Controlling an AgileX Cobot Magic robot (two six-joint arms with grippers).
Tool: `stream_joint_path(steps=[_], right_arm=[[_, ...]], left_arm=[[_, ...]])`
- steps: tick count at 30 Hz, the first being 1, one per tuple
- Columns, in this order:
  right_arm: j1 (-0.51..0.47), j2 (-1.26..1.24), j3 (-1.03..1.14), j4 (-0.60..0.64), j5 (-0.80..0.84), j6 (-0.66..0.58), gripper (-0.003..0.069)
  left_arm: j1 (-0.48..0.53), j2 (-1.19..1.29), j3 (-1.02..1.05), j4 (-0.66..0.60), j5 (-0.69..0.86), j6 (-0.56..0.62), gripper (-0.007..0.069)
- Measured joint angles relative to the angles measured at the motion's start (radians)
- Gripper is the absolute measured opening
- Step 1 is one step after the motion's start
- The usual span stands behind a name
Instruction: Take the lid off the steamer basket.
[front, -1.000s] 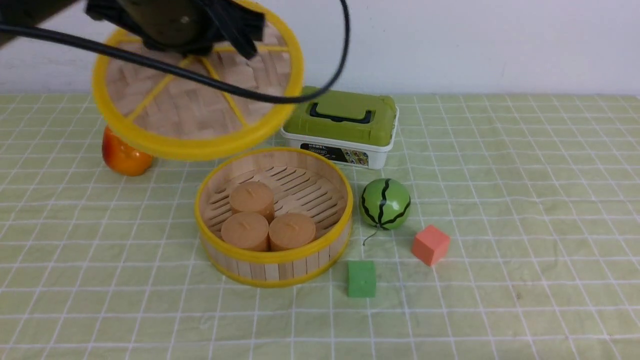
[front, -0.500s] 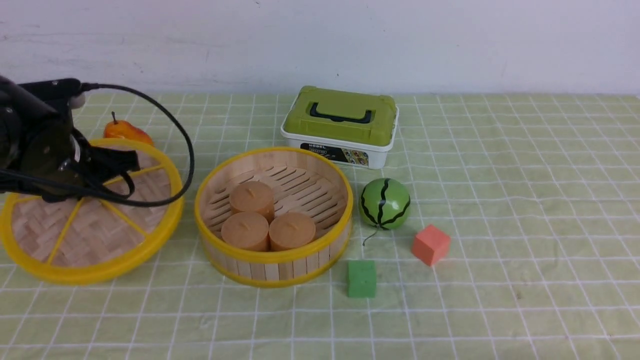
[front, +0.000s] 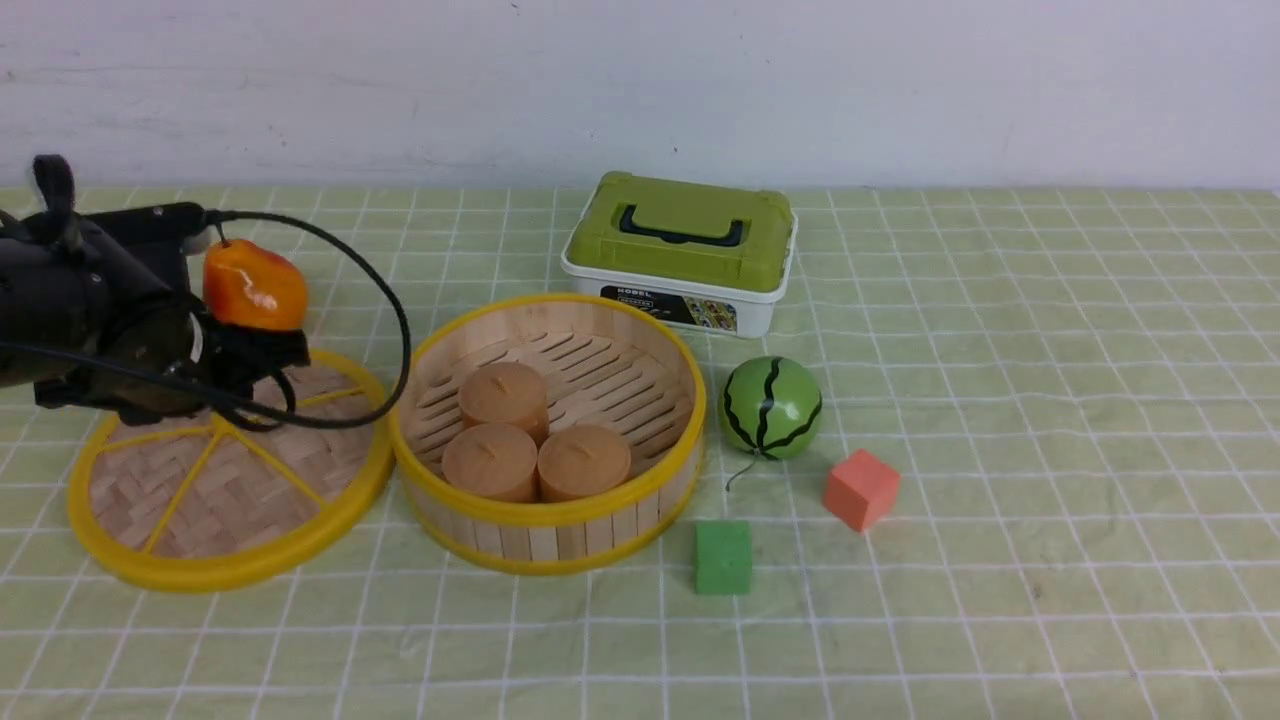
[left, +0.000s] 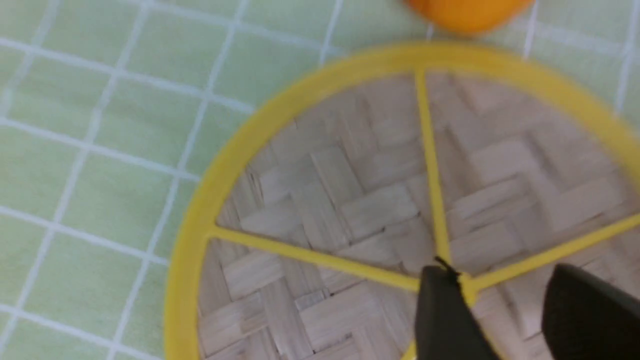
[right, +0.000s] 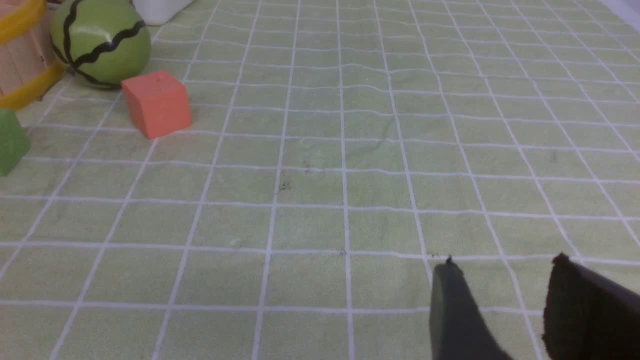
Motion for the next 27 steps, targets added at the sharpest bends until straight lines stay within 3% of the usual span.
stream_joint_path(steps=[3, 6, 10, 13, 17, 22, 27], right_arm=[[0.0, 0.0, 0.0, 0.0, 0.0, 0.0, 0.0241], [0.0, 0.0, 0.0, 0.0, 0.0, 0.0, 0.0241], [0.0, 0.0, 0.0, 0.0, 0.0, 0.0, 0.0241], [0.0, 0.0, 0.0, 0.0, 0.0, 0.0, 0.0241], [0.0, 0.0, 0.0, 0.0, 0.0, 0.0, 0.0241], [0.0, 0.0, 0.0, 0.0, 0.0, 0.0, 0.0241], [0.0, 0.0, 0.0, 0.0, 0.0, 0.0, 0.0241]], left_arm=[[0.0, -0.11, 0.0, 0.002, 0.012, 0.0, 0.0336], [0.0, -0.253, 0.0, -0.013, 0.023, 0.0, 0.0304], [-0.033, -0.531, 0.021, -0.05, -0.041, 0.0, 0.0156], [-0.106, -0.802, 0.119, -0.044, -0.212, 0.0, -0.0003], [-0.133, -0.982, 0.248, -0.008, -0.248, 0.0, -0.0013], [-0.133, -1.177, 0.541, 0.055, -0.158, 0.001, -0.0013], [-0.135, -1.309, 0.77, 0.071, -0.27, 0.001, -0.0013]])
